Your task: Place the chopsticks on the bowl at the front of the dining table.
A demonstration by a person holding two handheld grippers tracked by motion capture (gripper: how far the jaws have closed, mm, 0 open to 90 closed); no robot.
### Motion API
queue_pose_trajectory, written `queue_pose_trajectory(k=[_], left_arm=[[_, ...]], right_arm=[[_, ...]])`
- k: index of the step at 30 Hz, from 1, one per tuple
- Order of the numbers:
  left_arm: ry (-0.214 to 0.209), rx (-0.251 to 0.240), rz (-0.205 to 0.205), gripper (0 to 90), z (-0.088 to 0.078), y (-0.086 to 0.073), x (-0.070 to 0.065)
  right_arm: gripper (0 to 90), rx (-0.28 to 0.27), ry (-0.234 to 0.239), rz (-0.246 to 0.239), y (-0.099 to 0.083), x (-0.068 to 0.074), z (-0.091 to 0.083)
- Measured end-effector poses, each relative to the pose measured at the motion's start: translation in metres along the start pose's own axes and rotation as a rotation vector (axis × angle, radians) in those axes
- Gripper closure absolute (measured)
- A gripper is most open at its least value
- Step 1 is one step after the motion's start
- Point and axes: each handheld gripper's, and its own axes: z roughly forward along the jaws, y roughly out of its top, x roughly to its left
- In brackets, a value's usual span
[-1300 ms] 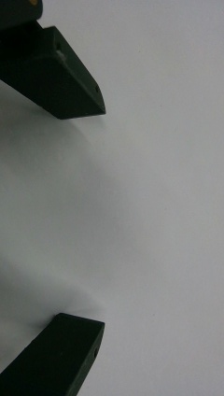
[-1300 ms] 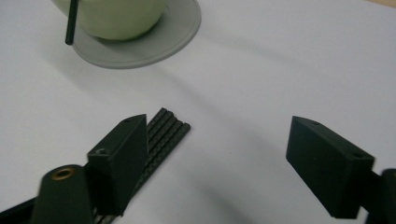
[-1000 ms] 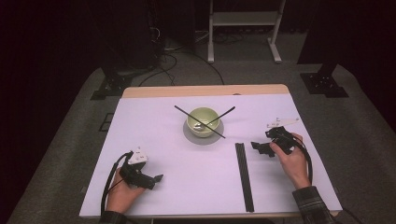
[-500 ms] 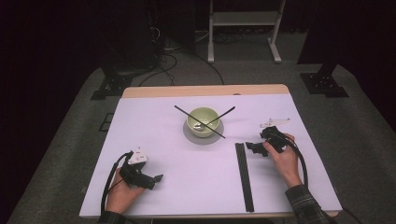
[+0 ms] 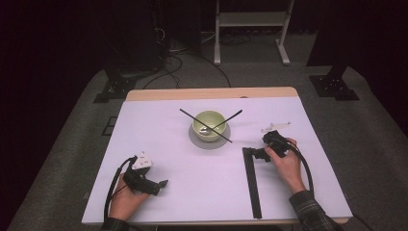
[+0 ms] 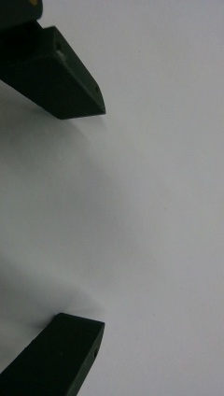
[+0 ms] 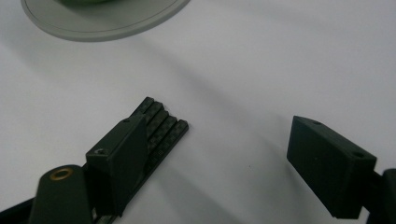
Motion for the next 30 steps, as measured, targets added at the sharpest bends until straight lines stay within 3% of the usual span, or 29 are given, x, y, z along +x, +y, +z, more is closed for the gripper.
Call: queue_pose_trajectory(k=[15,30], left_arm=[[0.000,-0.001,0.000,0.0,0.0000,0.0000,-0.0001],[0.000,0.000,0.001,0.0,0.0000,0.0000,0.0000]], right_arm=[[17.2,0.034,-0.049,-0.034,-0.0028,-0.0007,0.0016],[16.1,0.043,-0.060,-0.012,-0.0040,-0.0003,0.0004]])
